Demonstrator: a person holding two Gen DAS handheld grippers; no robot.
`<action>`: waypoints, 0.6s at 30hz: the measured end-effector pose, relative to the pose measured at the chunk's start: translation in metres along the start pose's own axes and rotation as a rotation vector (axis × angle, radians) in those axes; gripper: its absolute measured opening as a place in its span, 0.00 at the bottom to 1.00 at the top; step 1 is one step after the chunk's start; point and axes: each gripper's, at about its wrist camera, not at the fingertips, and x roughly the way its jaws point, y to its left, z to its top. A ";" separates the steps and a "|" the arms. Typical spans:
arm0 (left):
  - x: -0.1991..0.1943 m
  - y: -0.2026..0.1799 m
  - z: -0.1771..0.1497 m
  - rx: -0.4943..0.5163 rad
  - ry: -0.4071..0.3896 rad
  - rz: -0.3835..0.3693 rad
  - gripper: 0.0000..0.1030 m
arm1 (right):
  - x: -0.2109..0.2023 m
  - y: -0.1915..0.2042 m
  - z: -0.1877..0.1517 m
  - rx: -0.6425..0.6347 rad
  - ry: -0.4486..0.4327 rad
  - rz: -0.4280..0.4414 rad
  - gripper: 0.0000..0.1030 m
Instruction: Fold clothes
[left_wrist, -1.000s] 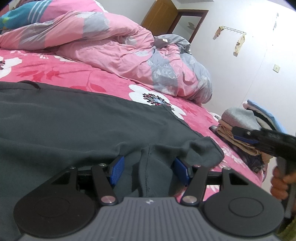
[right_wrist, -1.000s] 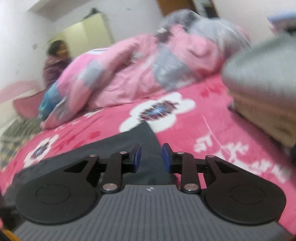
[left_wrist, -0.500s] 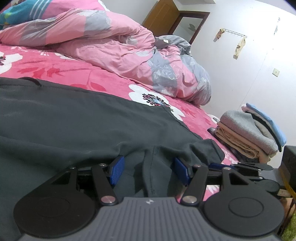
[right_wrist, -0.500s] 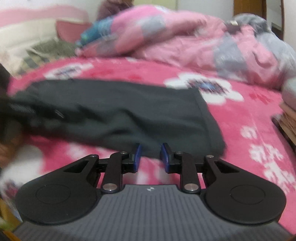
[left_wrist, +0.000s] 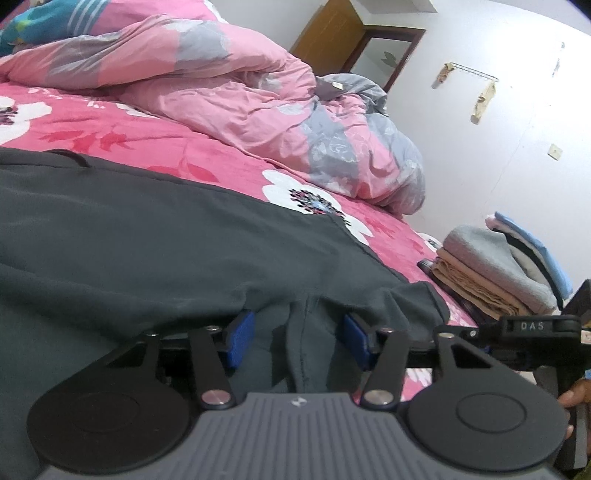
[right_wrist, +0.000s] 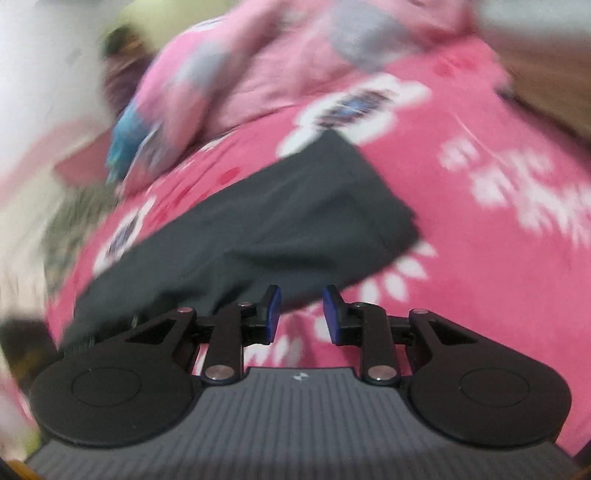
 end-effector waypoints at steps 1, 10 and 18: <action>0.000 0.002 0.000 -0.010 -0.001 0.000 0.46 | 0.000 -0.005 0.001 0.033 -0.014 -0.008 0.24; 0.001 0.002 0.001 -0.013 0.000 0.017 0.43 | -0.006 -0.011 0.011 0.013 -0.136 0.025 0.24; 0.001 0.002 0.001 -0.017 -0.001 0.037 0.38 | 0.015 0.020 0.003 -0.031 -0.124 0.236 0.24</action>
